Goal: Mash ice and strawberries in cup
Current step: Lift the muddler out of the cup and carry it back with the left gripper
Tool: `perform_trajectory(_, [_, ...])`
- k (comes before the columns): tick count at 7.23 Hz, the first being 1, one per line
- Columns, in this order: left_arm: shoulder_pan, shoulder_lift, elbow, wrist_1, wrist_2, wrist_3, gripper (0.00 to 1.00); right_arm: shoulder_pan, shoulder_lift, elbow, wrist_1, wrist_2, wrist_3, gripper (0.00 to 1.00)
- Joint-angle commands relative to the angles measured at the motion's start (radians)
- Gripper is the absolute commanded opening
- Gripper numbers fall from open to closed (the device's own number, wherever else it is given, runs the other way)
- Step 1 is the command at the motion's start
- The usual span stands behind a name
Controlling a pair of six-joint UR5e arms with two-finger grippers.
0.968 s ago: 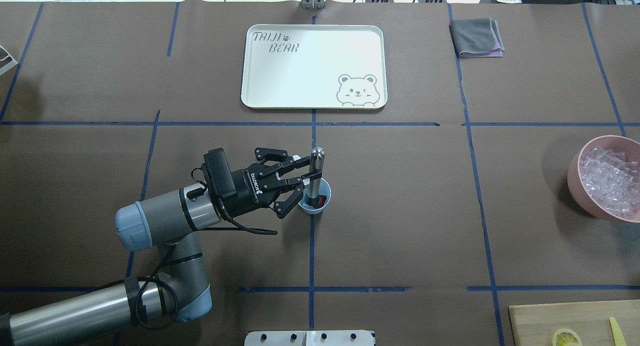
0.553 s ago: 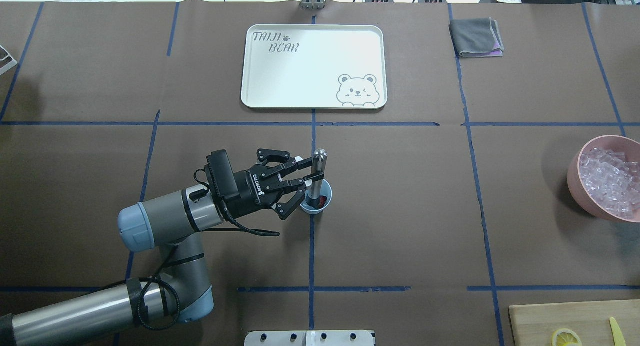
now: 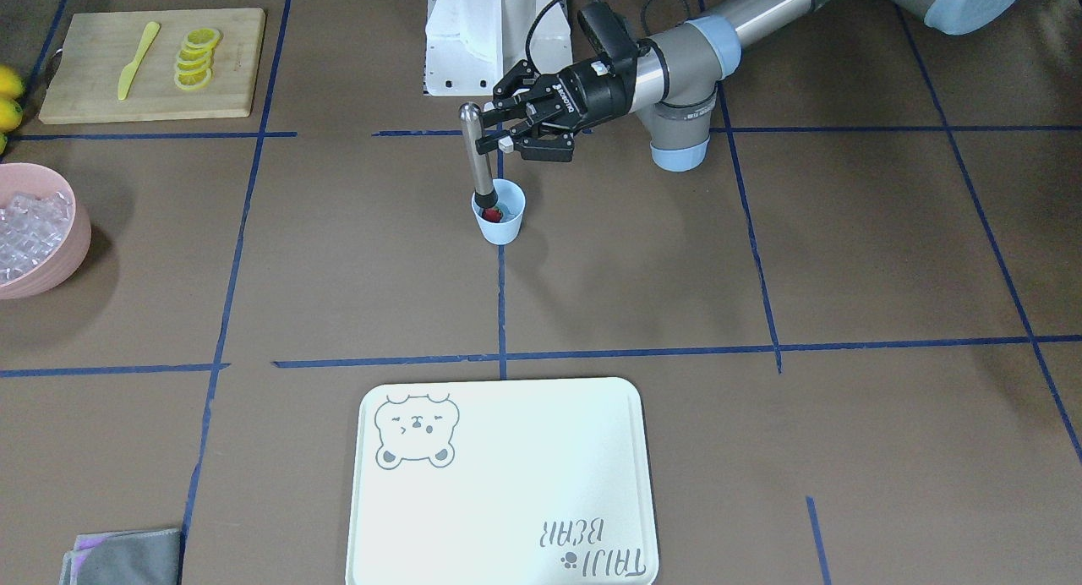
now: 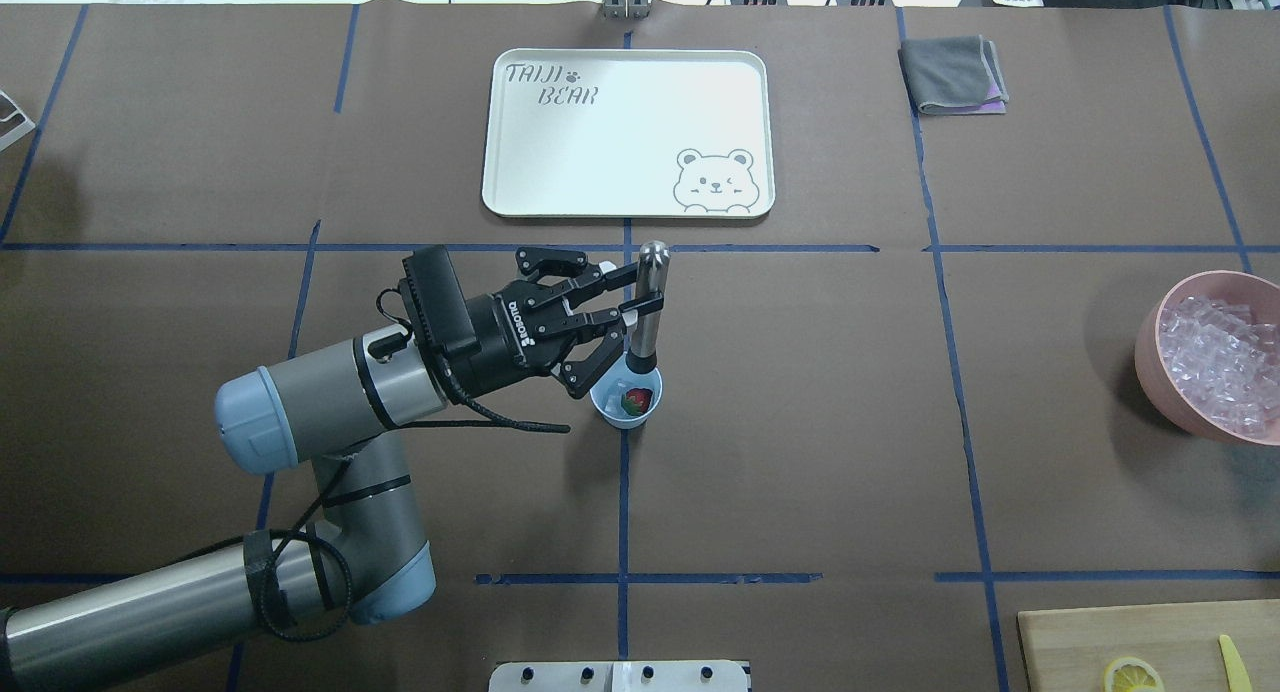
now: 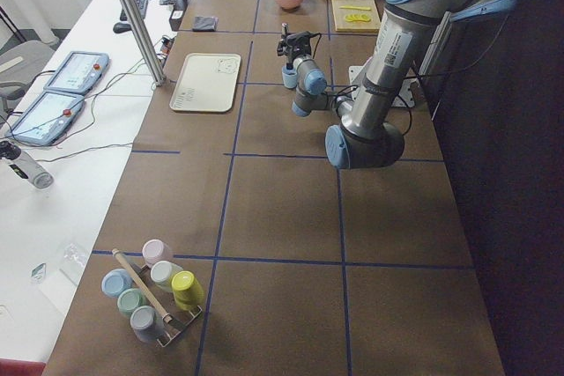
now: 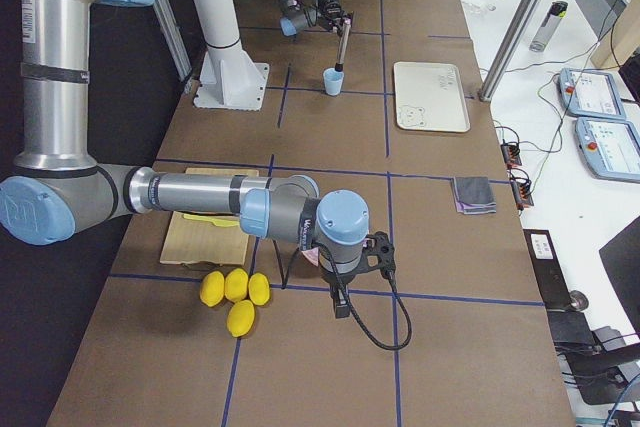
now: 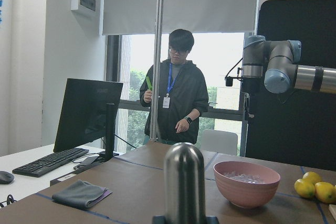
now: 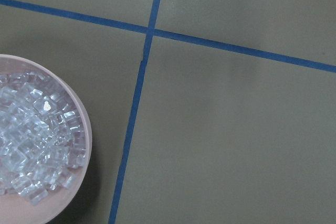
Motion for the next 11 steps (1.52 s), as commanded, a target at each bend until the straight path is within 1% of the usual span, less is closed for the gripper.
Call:
perform_trajectory(1, [-0.091, 0.019, -0.185, 0.291, -0.097, -0.054, 0.00, 0.000, 0.000, -0.001, 0.002, -0.001, 0.000, 0.99])
perform_trajectory(3, [-0.204, 0.047, -0.359, 0.703, -0.211, -0.067, 0.00, 0.000, 0.000, -0.001, 0.000, -0.004, 0.000, 0.99])
perform_trajectory(4, [-0.270, 0.045, -0.400, 0.912, -0.286, -0.060, 0.00, 0.000, -0.001, -0.001, 0.000, -0.004, 0.000, 0.99])
perform_trajectory(5, [-0.295, 0.045, -0.408, 1.022, -0.335, -0.058, 0.00, 0.000, -0.003, 0.000, 0.002, -0.004, 0.000, 0.99])
perform_trajectory(6, [-0.306, 0.048, -0.415, 1.150, -0.365, -0.066, 0.00, 0.000, -0.004, 0.000, 0.002, -0.004, -0.001, 0.99])
perform_trajectory(7, [-0.327, 0.076, -0.468, 1.358, -0.377, -0.069, 0.00, 0.000, -0.009, 0.002, 0.002, -0.006, -0.001, 0.99])
perform_trajectory(8, [-0.377, 0.096, -0.502, 1.567, -0.421, -0.069, 0.02, 0.000, -0.011, 0.002, 0.002, -0.006, -0.001, 0.99])
perform_trajectory(9, [-0.448, 0.122, -0.516, 1.693, -0.476, -0.067, 0.02, 0.000, -0.011, 0.002, 0.002, -0.006, -0.001, 0.99])
perform_trajectory(10, [-0.503, 0.193, -0.536, 1.757, -0.488, -0.072, 0.02, 0.000, -0.011, 0.004, 0.002, -0.006, -0.001, 0.99])
perform_trajectory(11, [-0.549, 0.258, -0.524, 1.797, -0.486, -0.096, 0.02, 0.000, -0.012, 0.004, 0.002, -0.006, -0.001, 0.99])
